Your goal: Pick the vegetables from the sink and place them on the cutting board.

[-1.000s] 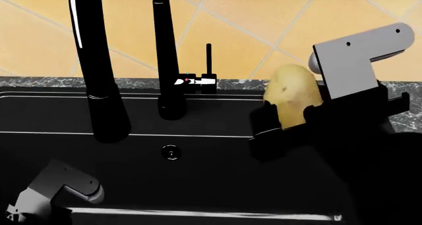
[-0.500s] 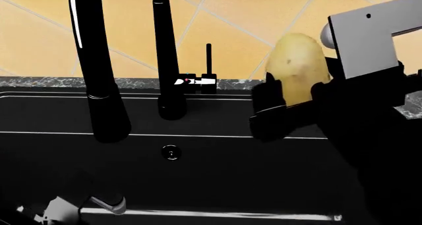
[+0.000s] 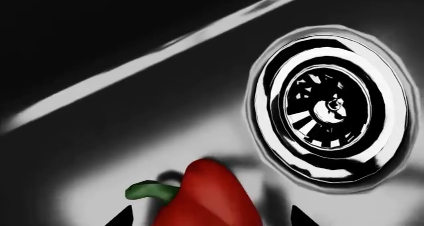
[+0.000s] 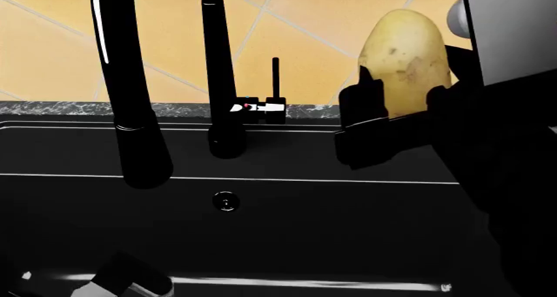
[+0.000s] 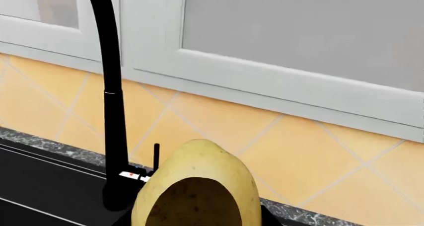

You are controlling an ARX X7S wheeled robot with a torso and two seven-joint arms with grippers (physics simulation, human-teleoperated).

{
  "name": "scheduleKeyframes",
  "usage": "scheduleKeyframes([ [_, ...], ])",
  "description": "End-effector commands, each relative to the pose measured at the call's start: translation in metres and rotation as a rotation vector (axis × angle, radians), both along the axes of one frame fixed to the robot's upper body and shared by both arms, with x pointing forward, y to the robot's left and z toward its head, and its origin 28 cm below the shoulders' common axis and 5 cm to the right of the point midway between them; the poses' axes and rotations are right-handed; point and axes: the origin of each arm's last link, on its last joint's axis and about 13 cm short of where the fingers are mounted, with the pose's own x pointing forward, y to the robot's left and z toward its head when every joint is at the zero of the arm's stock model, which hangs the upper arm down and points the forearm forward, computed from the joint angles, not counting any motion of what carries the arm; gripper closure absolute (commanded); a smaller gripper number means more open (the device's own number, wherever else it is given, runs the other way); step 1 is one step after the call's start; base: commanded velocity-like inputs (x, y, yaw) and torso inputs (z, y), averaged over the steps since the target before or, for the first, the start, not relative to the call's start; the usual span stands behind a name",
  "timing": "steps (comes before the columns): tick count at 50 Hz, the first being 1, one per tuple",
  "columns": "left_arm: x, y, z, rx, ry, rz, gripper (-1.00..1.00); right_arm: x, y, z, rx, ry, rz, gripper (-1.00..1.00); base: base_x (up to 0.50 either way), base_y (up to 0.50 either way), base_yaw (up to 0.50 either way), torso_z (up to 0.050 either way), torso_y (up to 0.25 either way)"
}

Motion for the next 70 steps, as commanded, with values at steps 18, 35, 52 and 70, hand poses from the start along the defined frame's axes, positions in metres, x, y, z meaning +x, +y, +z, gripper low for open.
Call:
scheduleKeyframes([
  [18, -0.003, 0.005, 0.024, -0.052, -0.066, 0.05, 1.0, -0.005, -0.001, -0.01, 0.001, 0.019, 0.006, 1.0, 0.0, 0.0, 0.0, 0.0, 0.0],
  [35, -0.035, 0.016, 0.094, -0.182, -0.319, 0.081, 1.0, -0.008, -0.005, -0.018, 0.041, 0.012, -0.004, 1.0, 0.0, 0.0, 0.0, 0.0, 0.0],
  [52, -0.041, 0.03, 0.157, -0.21, -0.503, 0.138, 1.0, -0.01, -0.003, -0.016, 0.093, -0.01, 0.034, 1.0, 0.0, 0.0, 0.0, 0.0, 0.0],
  [70, -0.055, 0.049, 0.196, -0.244, -0.609, 0.198, 1.0, -0.013, -0.007, -0.021, 0.093, -0.056, 0.022, 1.0, 0.0, 0.0, 0.0, 0.0, 0.0],
])
